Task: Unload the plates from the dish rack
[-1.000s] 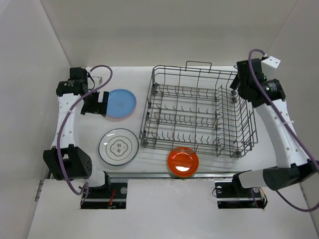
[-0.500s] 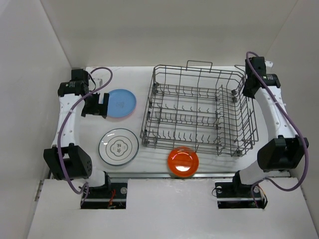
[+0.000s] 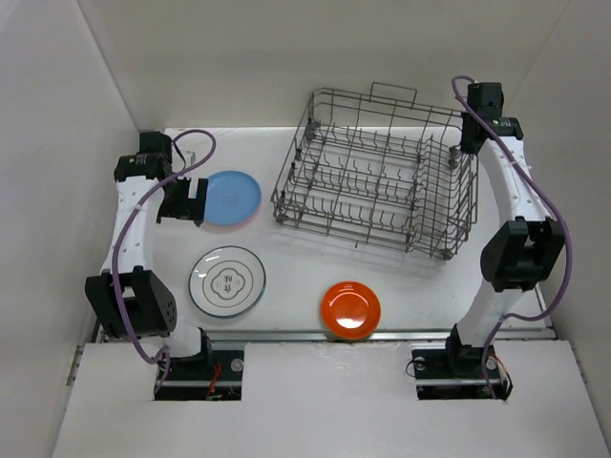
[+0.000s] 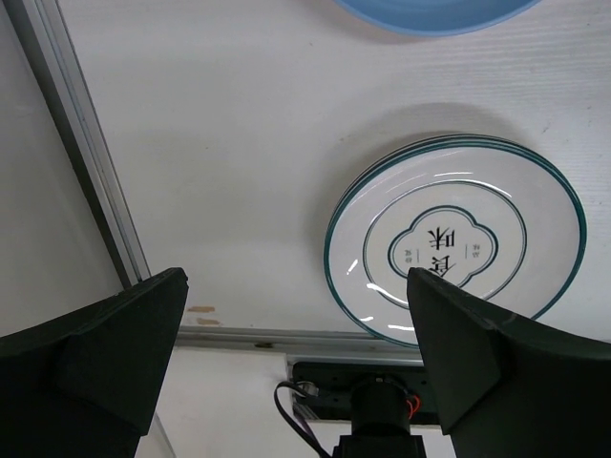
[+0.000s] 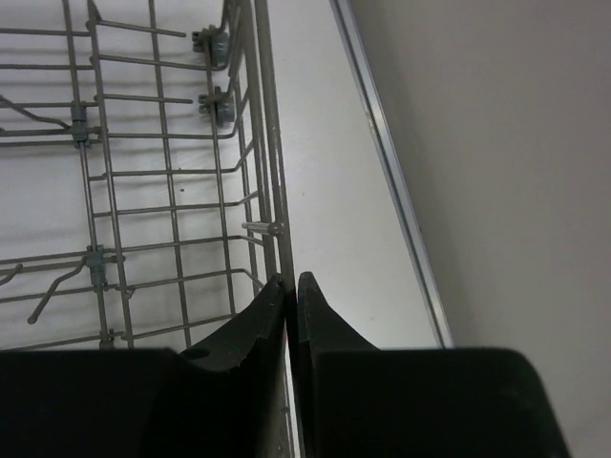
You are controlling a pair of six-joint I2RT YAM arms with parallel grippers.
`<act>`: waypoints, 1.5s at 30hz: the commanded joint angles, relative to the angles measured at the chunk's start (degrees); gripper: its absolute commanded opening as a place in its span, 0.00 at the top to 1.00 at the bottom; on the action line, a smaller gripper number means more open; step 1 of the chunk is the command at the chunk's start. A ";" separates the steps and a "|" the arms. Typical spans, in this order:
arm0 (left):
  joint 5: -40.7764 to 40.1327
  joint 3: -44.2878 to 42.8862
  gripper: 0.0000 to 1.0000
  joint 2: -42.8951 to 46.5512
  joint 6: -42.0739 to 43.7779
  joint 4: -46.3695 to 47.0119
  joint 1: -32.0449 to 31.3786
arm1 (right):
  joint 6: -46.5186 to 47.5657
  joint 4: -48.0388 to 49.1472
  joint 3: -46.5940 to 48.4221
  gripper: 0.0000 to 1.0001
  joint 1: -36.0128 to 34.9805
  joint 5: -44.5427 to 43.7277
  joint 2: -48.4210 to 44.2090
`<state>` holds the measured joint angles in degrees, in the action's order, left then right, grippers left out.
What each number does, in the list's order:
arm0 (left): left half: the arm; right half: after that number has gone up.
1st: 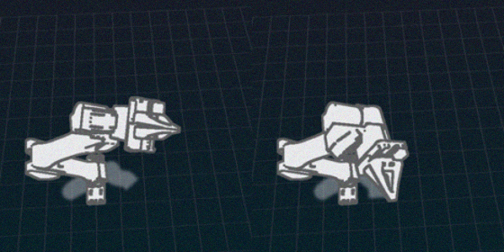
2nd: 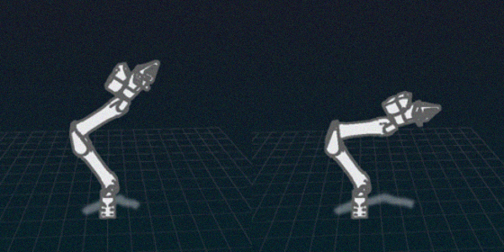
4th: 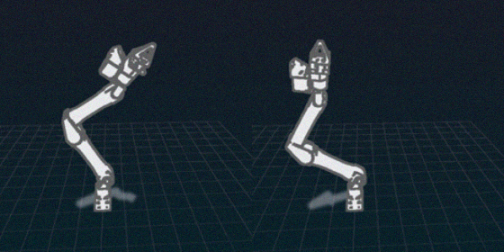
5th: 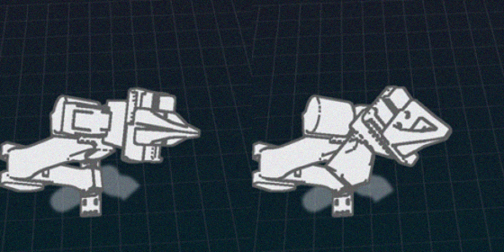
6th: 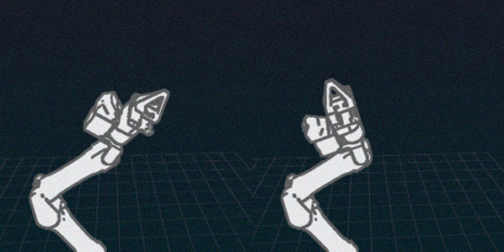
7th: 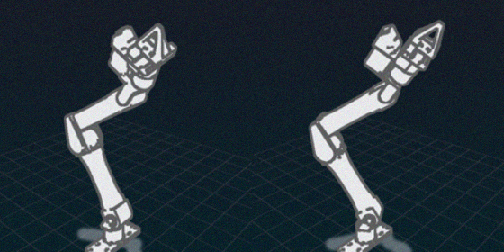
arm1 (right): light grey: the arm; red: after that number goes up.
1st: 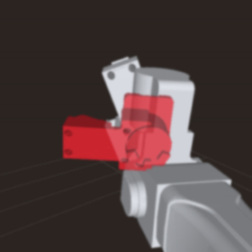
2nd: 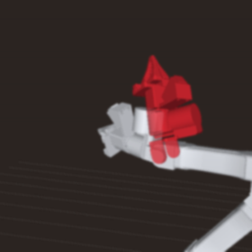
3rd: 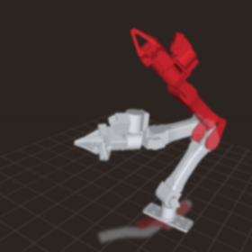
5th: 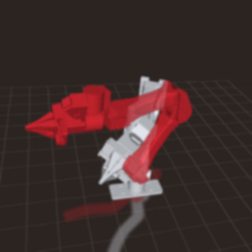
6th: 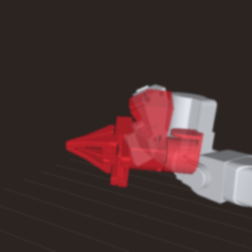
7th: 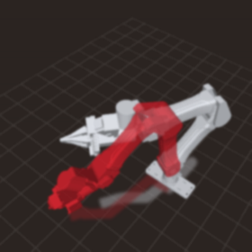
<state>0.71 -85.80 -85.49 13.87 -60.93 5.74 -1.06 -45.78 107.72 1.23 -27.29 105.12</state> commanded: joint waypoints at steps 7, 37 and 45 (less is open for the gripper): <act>-2.20 -2.61 0.01 -2.05 -0.42 0.28 0.24 | 18.72 17.65 -2.51 1.00 1.58 17.25 -2.90; -7.47 -12.46 0.01 -7.67 -4.98 0.90 0.24 | 5.21 24.25 -0.13 0.00 -0.27 -0.22 -20.28; -10.73 -15.97 0.01 -6.62 -16.58 2.13 7.09 | 0.80 20.66 -18.50 0.00 -0.27 -2.06 -45.86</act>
<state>-6.81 -98.63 -94.13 3.55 -59.27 10.33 3.03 -22.68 93.23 1.04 -27.97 62.74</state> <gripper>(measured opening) 0.989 0.999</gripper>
